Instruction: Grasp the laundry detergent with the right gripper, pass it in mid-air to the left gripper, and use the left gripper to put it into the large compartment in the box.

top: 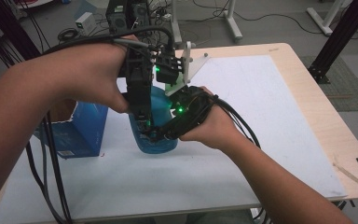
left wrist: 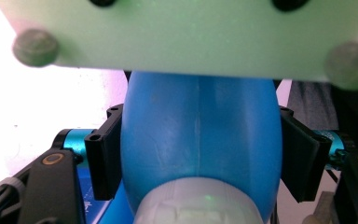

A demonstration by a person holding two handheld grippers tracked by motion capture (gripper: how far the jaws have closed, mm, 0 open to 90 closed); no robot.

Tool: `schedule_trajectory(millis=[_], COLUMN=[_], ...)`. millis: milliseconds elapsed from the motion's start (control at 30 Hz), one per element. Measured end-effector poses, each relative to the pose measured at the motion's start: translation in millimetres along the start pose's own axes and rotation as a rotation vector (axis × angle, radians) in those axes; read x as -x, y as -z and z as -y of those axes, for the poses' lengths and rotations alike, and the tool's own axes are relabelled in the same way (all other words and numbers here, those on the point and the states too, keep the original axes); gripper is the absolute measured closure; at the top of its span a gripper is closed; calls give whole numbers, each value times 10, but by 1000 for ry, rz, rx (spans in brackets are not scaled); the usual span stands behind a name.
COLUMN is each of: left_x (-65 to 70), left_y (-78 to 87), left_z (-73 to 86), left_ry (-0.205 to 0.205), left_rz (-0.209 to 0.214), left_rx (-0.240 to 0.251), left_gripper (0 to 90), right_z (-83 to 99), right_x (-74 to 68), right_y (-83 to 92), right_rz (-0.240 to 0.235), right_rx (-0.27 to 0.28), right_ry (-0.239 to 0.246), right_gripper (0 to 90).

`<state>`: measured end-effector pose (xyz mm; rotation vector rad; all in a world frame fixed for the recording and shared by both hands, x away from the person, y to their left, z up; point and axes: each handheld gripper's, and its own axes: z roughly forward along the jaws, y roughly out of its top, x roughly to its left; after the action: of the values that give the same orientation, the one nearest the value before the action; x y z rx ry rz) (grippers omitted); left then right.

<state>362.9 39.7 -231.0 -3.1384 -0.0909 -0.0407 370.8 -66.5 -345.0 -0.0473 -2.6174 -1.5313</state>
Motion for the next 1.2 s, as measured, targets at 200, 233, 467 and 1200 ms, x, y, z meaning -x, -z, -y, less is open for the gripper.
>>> schedule_trajectory(millis=[200, 233, 467, 1200], left_x=[2, -2, -13, -2], left_y=[1, 2, 18, 122], left_z=[-16, -17, -16, -6], left_ry=[-6, -8, -4, 7], left_rz=[0, -5, -6, -9], left_rx=[-3, -4, -4, 8], left_gripper=[326, 334, 379, 383], right_z=[-1, -1, -2, 43], right_x=[3, 5, -2, -40], right_y=[11, 15, 12, 110], right_rz=[-4, -8, 4, 43], right_rx=[6, 6, 4, 32], right_ry=[3, 4, 2, -2], right_gripper=[454, 454, 454, 297])
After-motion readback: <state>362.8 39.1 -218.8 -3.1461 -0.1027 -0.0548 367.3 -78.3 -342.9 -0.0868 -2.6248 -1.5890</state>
